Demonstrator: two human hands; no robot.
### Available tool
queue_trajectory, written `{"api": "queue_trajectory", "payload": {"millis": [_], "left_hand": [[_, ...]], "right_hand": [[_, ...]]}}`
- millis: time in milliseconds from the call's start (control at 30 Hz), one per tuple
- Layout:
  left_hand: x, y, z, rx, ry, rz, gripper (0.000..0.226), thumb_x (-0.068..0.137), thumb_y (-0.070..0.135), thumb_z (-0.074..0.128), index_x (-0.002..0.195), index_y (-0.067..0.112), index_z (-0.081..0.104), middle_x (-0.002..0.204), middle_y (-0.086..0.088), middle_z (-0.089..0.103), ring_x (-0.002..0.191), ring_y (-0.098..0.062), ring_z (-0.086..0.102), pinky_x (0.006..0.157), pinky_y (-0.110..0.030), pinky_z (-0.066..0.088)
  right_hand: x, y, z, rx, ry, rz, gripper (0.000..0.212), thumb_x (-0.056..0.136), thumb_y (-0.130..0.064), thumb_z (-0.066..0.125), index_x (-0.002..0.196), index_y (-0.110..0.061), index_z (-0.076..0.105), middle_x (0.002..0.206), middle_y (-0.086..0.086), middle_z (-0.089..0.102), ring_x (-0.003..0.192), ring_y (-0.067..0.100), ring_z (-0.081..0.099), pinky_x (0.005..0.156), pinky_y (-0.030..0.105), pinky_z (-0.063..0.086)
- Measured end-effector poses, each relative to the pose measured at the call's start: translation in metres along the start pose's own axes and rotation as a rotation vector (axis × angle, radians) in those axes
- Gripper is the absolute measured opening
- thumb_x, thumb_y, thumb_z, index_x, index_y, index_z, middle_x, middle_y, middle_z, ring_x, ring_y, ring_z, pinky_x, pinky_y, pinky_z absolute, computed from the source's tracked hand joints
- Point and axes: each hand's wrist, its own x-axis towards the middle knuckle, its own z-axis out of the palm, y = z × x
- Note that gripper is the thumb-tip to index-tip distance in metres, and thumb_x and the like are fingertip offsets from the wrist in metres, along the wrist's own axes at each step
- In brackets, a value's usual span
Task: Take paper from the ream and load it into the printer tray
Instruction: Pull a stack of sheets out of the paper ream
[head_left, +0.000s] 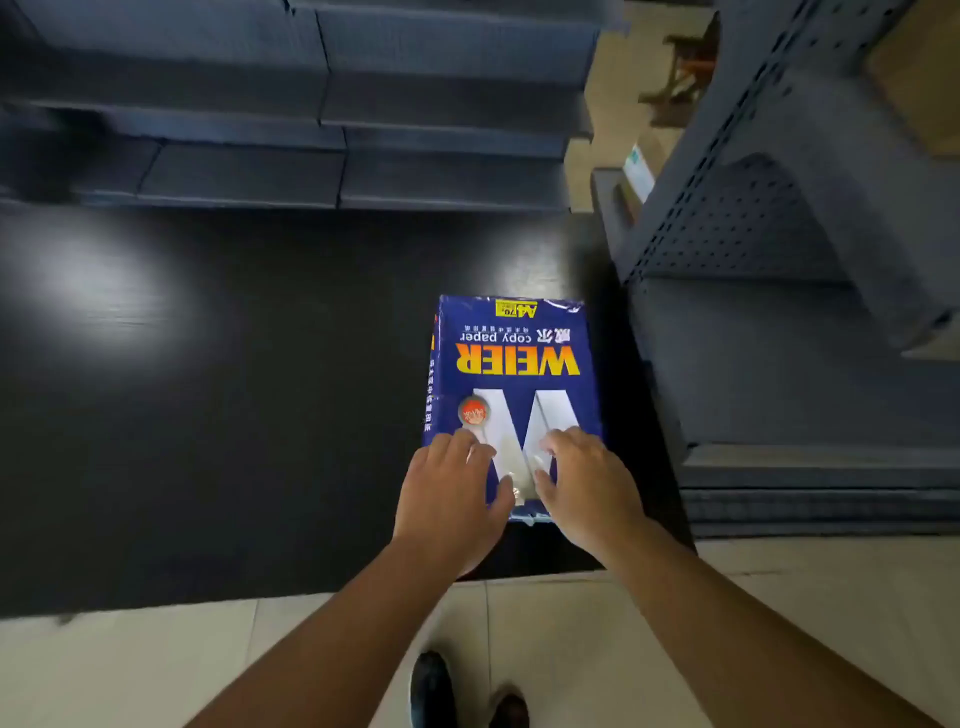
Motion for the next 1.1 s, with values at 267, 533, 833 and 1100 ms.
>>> {"api": "queue_trajectory", "payload": {"millis": [267, 533, 833, 1100], "left_hand": [[0.014, -0.014, 0.044, 0.009, 0.002, 0.056, 0.037, 0.095, 0.049, 0.045, 0.122, 0.025, 0.053, 0.124, 0.006, 0.055, 0.117, -0.015, 0.046, 0.100, -0.033, 0.047], [0.014, -0.015, 0.044, 0.038, 0.002, 0.062, 0.033, 0.098, 0.043, 0.042, 0.122, 0.022, 0.053, 0.123, 0.004, 0.055, 0.114, -0.017, 0.046, 0.098, -0.034, 0.049], [0.003, -0.017, 0.044, 0.030, -0.025, 0.063, 0.034, 0.100, 0.043, 0.038, 0.124, 0.023, 0.051, 0.126, 0.006, 0.052, 0.117, -0.015, 0.044, 0.100, -0.033, 0.048], [-0.012, -0.018, 0.052, 0.036, 0.004, 0.062, 0.046, 0.096, 0.049, 0.045, 0.130, 0.019, 0.052, 0.135, 0.002, 0.052, 0.127, -0.022, 0.043, 0.108, -0.038, 0.044]], "right_hand": [[0.027, 0.006, 0.041, 0.065, 0.042, 0.076, 0.011, 0.090, -0.015, 0.064, 0.101, -0.012, 0.062, 0.101, 0.005, 0.064, 0.091, 0.020, 0.059, 0.069, 0.026, 0.049], [0.013, 0.015, 0.041, 0.059, 0.019, -0.068, 0.014, 0.083, -0.004, 0.070, 0.088, -0.012, 0.058, 0.086, 0.004, 0.059, 0.077, 0.019, 0.051, 0.060, 0.025, 0.036], [-0.049, 0.029, 0.046, 0.083, 0.043, -0.309, 0.004, 0.088, -0.018, 0.055, 0.084, -0.020, 0.056, 0.078, -0.005, 0.052, 0.069, 0.012, 0.046, 0.057, 0.025, 0.043], [-0.116, 0.030, 0.055, 0.119, -0.012, -0.441, 0.024, 0.077, 0.003, 0.061, 0.082, -0.019, 0.052, 0.078, -0.004, 0.050, 0.073, 0.012, 0.040, 0.069, 0.018, 0.021]]}}
